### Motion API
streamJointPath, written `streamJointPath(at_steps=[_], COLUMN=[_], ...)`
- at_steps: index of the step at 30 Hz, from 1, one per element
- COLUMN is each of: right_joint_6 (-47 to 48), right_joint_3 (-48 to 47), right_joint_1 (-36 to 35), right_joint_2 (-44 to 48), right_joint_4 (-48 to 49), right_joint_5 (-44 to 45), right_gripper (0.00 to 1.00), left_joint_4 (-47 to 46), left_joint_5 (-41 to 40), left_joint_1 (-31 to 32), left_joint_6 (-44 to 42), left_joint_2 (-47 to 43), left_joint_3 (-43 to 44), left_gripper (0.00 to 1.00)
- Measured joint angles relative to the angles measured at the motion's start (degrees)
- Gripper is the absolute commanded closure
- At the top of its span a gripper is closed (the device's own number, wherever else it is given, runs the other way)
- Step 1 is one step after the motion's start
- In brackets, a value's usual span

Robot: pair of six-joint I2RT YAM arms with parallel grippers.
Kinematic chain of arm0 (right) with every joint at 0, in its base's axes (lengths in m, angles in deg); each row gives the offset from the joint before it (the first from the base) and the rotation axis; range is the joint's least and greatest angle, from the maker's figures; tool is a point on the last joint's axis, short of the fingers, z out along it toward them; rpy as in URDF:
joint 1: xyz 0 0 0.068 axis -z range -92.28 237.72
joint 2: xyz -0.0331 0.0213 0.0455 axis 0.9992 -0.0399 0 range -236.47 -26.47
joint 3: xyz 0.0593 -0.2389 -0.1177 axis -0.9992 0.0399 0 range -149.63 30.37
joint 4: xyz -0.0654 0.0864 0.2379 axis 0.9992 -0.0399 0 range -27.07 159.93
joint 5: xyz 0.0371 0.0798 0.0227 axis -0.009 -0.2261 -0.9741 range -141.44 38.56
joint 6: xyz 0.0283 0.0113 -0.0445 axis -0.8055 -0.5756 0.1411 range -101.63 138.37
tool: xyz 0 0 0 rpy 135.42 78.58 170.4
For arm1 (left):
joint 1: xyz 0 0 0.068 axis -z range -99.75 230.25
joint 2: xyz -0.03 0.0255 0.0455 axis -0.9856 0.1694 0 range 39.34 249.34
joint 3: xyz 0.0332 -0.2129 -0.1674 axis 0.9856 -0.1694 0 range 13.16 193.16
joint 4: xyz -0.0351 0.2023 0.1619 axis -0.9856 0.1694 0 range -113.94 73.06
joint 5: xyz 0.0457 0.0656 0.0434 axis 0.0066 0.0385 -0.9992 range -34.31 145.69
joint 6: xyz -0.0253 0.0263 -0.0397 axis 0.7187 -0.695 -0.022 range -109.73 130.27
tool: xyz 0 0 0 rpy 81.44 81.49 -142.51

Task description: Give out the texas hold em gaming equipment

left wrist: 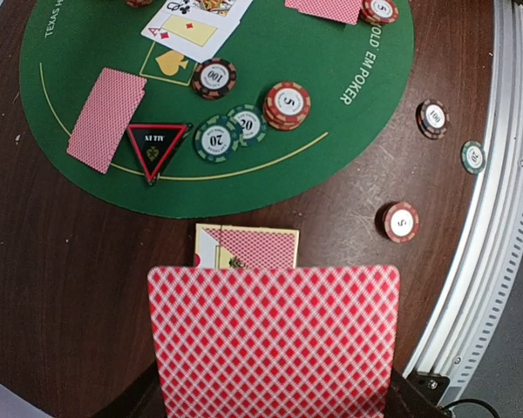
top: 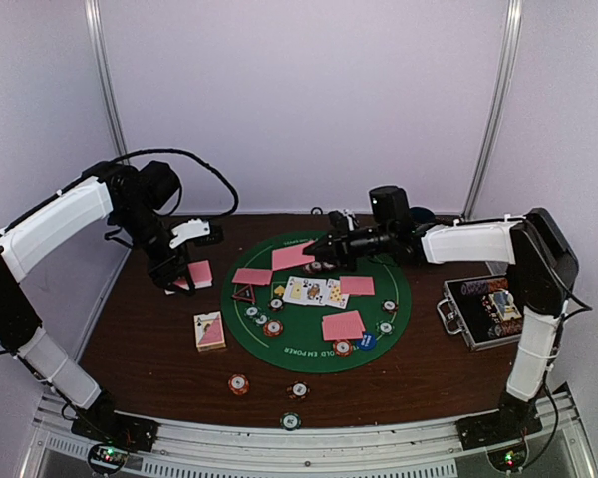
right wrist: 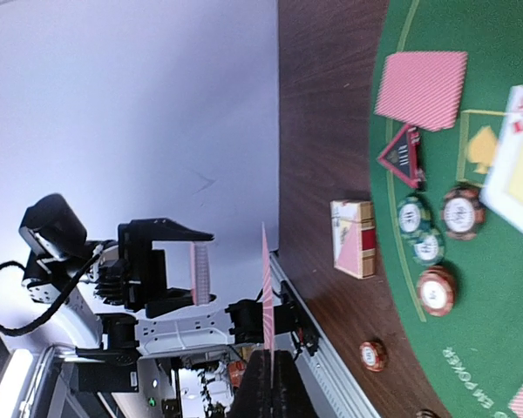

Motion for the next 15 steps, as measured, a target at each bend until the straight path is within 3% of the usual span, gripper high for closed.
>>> streamJointPath(at_steps=[9,15], right_joint_6=[13.86,24.59], right_joint_3=[9.77,9.7], right_joint_1=[15.1,18.62], right_joint_2=[3.91,3.23], right_joint_4=[-11.96,-21.9], right_joint_5=[1.07,4.74], right_gripper=[1.0,1.0], left_joint_4=[-0.39,-0.79], left_joint_5=[-0.83,-1.86], left_joint_1=[0.0,0.0], left_joint_6=[0.0,0.02], left_joint_2=[0.0,0.11], left_joint_3=[-1.31,-1.55], left_gripper=[1.0,1.0])
